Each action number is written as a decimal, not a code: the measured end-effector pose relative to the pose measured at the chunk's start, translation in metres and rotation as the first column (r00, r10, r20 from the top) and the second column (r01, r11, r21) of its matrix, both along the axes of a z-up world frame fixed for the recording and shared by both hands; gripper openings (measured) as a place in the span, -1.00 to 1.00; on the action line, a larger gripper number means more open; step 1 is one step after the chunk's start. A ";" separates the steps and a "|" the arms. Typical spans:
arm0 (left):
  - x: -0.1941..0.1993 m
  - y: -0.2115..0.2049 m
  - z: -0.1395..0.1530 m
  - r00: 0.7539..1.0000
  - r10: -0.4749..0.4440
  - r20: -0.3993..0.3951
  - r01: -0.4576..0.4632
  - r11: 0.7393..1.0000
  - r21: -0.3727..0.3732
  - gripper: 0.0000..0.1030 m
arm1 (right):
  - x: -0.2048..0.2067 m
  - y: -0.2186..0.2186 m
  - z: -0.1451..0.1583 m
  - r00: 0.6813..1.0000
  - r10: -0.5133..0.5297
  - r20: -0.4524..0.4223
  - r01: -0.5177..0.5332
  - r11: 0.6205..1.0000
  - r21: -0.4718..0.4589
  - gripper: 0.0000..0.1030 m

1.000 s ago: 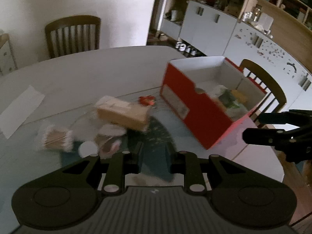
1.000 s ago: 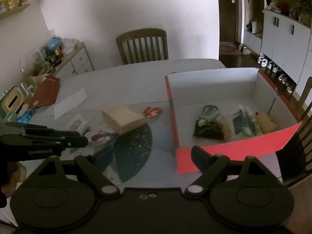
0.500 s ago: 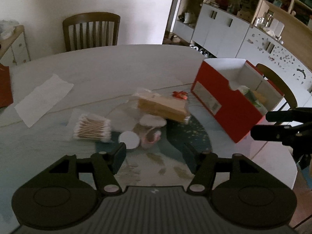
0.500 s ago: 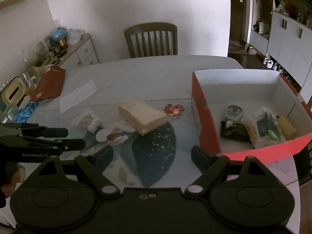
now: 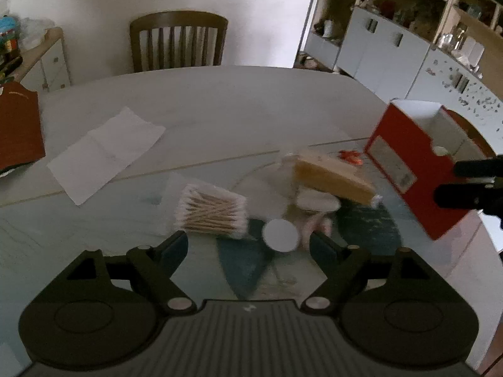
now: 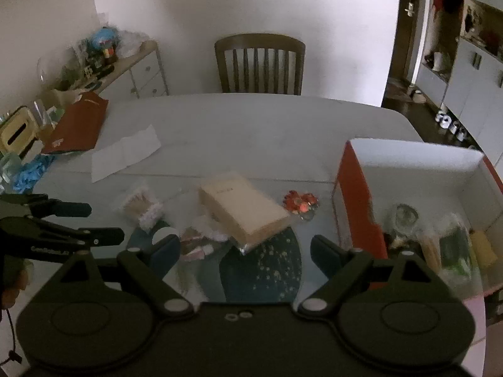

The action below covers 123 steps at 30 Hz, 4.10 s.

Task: Organize objects
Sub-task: 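Withdraw both grippers from the shoebox back toward the table items, then grasp the cotton swab pack with the left gripper while the right grasps the bread-like packet, then carry the swab pack and bread-like packet over the red shoebox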

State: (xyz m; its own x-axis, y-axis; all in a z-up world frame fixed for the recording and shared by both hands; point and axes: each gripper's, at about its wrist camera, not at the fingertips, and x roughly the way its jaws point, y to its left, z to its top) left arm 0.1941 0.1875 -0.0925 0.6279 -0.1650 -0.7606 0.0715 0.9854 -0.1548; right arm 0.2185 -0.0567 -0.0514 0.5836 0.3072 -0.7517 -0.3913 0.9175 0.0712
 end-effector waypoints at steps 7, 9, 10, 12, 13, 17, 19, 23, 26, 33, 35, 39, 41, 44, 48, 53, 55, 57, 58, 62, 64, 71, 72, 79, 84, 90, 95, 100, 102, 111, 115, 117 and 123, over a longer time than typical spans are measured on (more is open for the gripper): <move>0.020 0.010 -0.016 0.999 0.023 0.030 -0.025 0.998 0.064 0.99 | 0.027 0.016 -0.017 1.000 0.020 -0.024 -0.021 0.999 -0.034 0.74; 0.028 0.010 -0.021 0.999 0.022 0.029 -0.024 0.996 0.084 0.99 | 0.035 0.020 -0.023 0.999 0.026 -0.034 -0.028 0.999 -0.044 0.74; 0.032 0.010 -0.023 0.999 0.019 0.029 -0.022 0.996 0.088 0.99 | 0.038 0.021 -0.025 0.999 0.029 -0.038 -0.031 0.998 -0.048 0.74; 0.039 0.011 -0.027 1.000 0.012 0.020 -0.014 0.995 0.094 0.99 | 0.046 0.024 -0.031 0.998 0.034 -0.048 -0.037 0.998 -0.054 0.74; 0.043 0.011 -0.029 1.000 0.010 0.015 -0.012 0.995 0.096 0.99 | 0.051 0.025 -0.034 0.998 0.037 -0.050 -0.040 0.997 -0.058 0.74; 0.054 0.011 -0.035 1.000 0.001 0.007 -0.002 0.995 0.101 0.99 | 0.068 0.030 -0.044 0.996 0.066 -0.067 -0.070 0.996 -0.063 0.75; 0.058 0.011 -0.039 1.000 0.001 0.001 -0.001 0.994 0.106 0.99 | 0.074 0.034 -0.048 0.993 0.090 -0.075 -0.095 0.993 -0.066 0.75; 0.064 0.012 -0.046 1.000 0.009 -0.016 -0.007 0.994 0.106 0.99 | 0.088 0.041 -0.055 0.988 0.130 -0.084 -0.136 0.988 -0.068 0.79; 0.067 0.014 -0.049 1.000 0.013 -0.023 -0.010 0.994 0.106 0.99 | 0.096 0.045 -0.061 0.984 0.156 -0.091 -0.162 0.984 -0.068 0.80; 0.070 0.017 -0.058 0.999 0.017 -0.049 -0.013 0.996 0.088 0.99 | 0.111 0.052 -0.077 0.973 0.198 -0.119 -0.206 0.976 -0.064 0.83; 0.070 0.018 -0.061 0.998 0.018 -0.056 -0.013 0.997 0.079 0.99 | 0.114 0.052 -0.080 0.971 0.204 -0.124 -0.213 0.975 -0.059 0.84; 0.069 0.019 -0.063 0.998 0.018 -0.055 -0.014 0.997 0.079 0.99 | 0.120 0.052 -0.085 0.970 0.204 -0.135 -0.212 0.976 -0.051 0.87; 0.069 0.017 -0.064 0.998 0.019 -0.053 -0.014 0.996 0.085 0.99 | 0.122 0.052 -0.087 0.970 0.199 -0.142 -0.207 0.977 -0.043 0.87; 0.068 0.013 -0.065 0.999 0.016 -0.049 -0.010 0.994 0.108 0.99 | 0.124 0.052 -0.089 0.969 0.198 -0.148 -0.206 0.978 -0.035 0.87; 0.068 0.010 -0.067 0.999 0.013 -0.044 -0.007 0.992 0.129 0.99 | 0.124 0.051 -0.091 0.969 0.195 -0.152 -0.201 0.979 -0.025 0.84; 0.069 0.011 -0.068 0.999 0.010 -0.043 -0.004 0.991 0.137 0.97 | 0.123 0.050 -0.088 0.971 0.178 -0.157 -0.183 0.983 -0.019 0.67; 0.068 0.011 -0.067 0.999 0.017 -0.038 -0.012 0.991 0.134 0.93 | 0.121 0.049 -0.087 0.973 0.172 -0.156 -0.177 0.984 -0.019 0.62; 0.067 0.010 -0.066 0.999 0.015 -0.030 -0.011 0.991 0.134 0.74 | 0.119 0.049 -0.086 0.974 0.168 -0.151 -0.174 0.984 -0.028 0.57; 0.067 0.009 -0.065 1.000 0.011 -0.028 -0.007 0.991 0.131 0.69 | 0.118 0.049 -0.084 0.975 0.167 -0.148 -0.174 0.984 -0.032 0.56; 0.066 0.009 -0.063 1.000 -0.001 -0.028 0.005 0.992 0.129 0.52 | 0.112 0.049 -0.077 0.980 0.152 -0.132 -0.159 0.986 -0.044 0.52; 0.067 0.011 -0.062 1.000 0.001 -0.031 0.002 0.993 0.121 0.49 | 0.108 0.046 -0.073 0.981 0.142 -0.129 -0.149 0.988 -0.045 0.50; 0.063 0.010 -0.049 1.000 0.018 -0.018 -0.017 0.996 0.088 0.36 | 0.089 0.038 -0.052 0.987 0.124 -0.103 -0.128 0.991 -0.030 0.46; 0.061 0.010 -0.048 1.000 0.022 -0.021 -0.021 0.997 0.079 0.36 | 0.085 0.036 -0.050 0.988 0.121 -0.099 -0.125 0.992 -0.026 0.45; 0.044 0.003 -0.036 1.000 0.022 -0.013 -0.022 0.998 0.063 0.36 | 0.061 0.021 -0.038 0.991 0.093 -0.092 -0.093 0.996 0.008 0.44; 0.029 -0.005 -0.021 1.000 0.019 -0.009 -0.018 0.999 0.046 0.36 | 0.041 0.010 -0.027 0.993 0.073 -0.097 -0.072 0.997 0.013 0.44; 0.014 -0.024 -0.002 1.000 -0.004 -0.012 0.004 1.000 0.012 0.36 | 0.019 -0.007 -0.009 0.995 0.049 -0.086 -0.046 0.999 0.028 0.44; 0.000 -0.047 0.015 0.999 -0.037 0.006 0.037 0.999 -0.004 0.36 | 0.002 -0.025 0.005 0.997 0.025 -0.079 -0.021 0.998 0.060 0.44; -0.010 -0.072 0.029 0.997 -0.070 0.028 0.070 0.998 0.001 0.36 | -0.011 -0.045 0.014 0.997 0.008 -0.082 -0.002 0.997 0.079 0.44; -0.012 -0.082 0.035 0.997 -0.077 0.032 0.077 0.997 -0.002 0.36 | -0.016 -0.053 0.017 0.996 0.001 -0.085 0.006 0.997 0.079 0.44; -0.016 -0.137 0.054 0.986 -0.154 0.064 0.154 0.988 0.011 0.36 | -0.028 -0.105 0.024 0.994 -0.055 -0.095 0.063 0.994 0.089 0.44; -0.013 -0.163 0.059 0.980 -0.183 0.074 0.182 0.983 0.020 0.36 | -0.028 -0.129 0.024 0.992 -0.080 -0.099 0.089 0.992 0.093 0.44; -0.011 -0.173 0.061 0.978 -0.192 0.076 0.191 0.981 0.021 0.36 | -0.027 -0.143 0.025 0.991 -0.090 -0.097 0.099 0.991 0.093 0.44; 0.000 -0.213 0.063 0.969 -0.235 0.080 0.234 0.972 0.033 0.36 | -0.020 -0.179 0.027 0.989 -0.115 -0.097 0.124 0.988 0.090 0.44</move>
State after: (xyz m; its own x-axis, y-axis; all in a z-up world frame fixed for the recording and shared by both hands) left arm 0.1943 -0.0256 -0.0292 0.6350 -0.2981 -0.7127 0.3126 0.9428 -0.1158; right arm 0.1986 -0.2357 -0.0247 0.5510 0.3119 -0.7740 -0.2672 0.9446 0.1905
